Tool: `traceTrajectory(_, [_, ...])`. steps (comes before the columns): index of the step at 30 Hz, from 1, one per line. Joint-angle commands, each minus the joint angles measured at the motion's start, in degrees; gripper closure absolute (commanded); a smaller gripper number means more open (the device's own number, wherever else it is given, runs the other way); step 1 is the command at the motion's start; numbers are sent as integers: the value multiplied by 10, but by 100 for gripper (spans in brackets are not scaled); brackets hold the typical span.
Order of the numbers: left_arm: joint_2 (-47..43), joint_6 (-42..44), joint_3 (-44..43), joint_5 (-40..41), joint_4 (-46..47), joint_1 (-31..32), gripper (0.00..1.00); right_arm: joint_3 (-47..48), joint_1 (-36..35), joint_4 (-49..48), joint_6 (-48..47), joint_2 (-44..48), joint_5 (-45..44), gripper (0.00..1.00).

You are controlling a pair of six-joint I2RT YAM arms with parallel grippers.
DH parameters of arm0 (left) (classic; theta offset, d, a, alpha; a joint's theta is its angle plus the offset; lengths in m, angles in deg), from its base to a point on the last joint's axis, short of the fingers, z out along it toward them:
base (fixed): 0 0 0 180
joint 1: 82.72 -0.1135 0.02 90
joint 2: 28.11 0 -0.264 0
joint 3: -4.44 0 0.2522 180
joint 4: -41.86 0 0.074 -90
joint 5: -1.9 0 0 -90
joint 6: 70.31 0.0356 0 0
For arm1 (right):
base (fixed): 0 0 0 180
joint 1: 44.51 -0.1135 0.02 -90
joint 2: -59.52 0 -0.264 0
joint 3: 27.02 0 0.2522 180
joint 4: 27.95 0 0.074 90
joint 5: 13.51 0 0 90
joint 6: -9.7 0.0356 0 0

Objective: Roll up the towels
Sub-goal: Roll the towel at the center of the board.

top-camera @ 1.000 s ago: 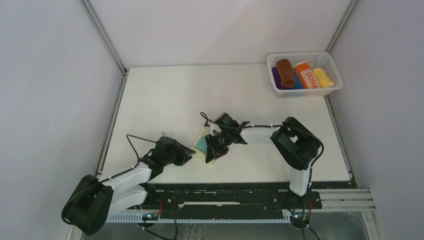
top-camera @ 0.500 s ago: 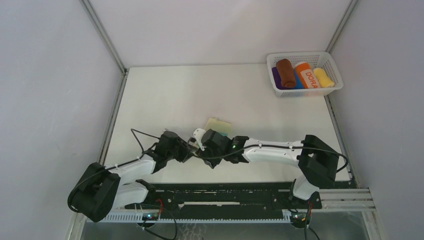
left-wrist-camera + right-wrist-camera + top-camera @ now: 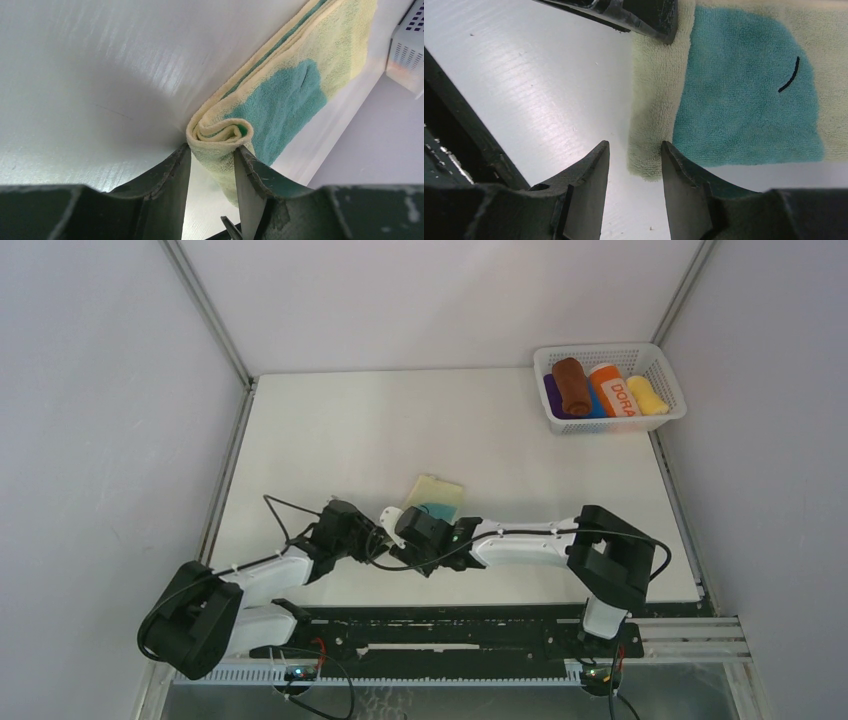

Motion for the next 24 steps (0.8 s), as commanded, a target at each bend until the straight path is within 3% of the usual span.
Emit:
traceTrajectory(1, [23,37,6,19,-87,-2,56,12,3,-19,-18,-9,-24,58])
traceTrajectory(14, [30,43,-5,19,-96,-2,54,12,-5,20,-18,-73,-70,60])
traceTrajectory(19, [21,43,-7,20,-111,-3,51,25,-13,40,-4,-80,-42,76])
traceTrajectory(24, [-22,43,-5,32,-141,-3,45,49,6,47,40,-74,122,90])
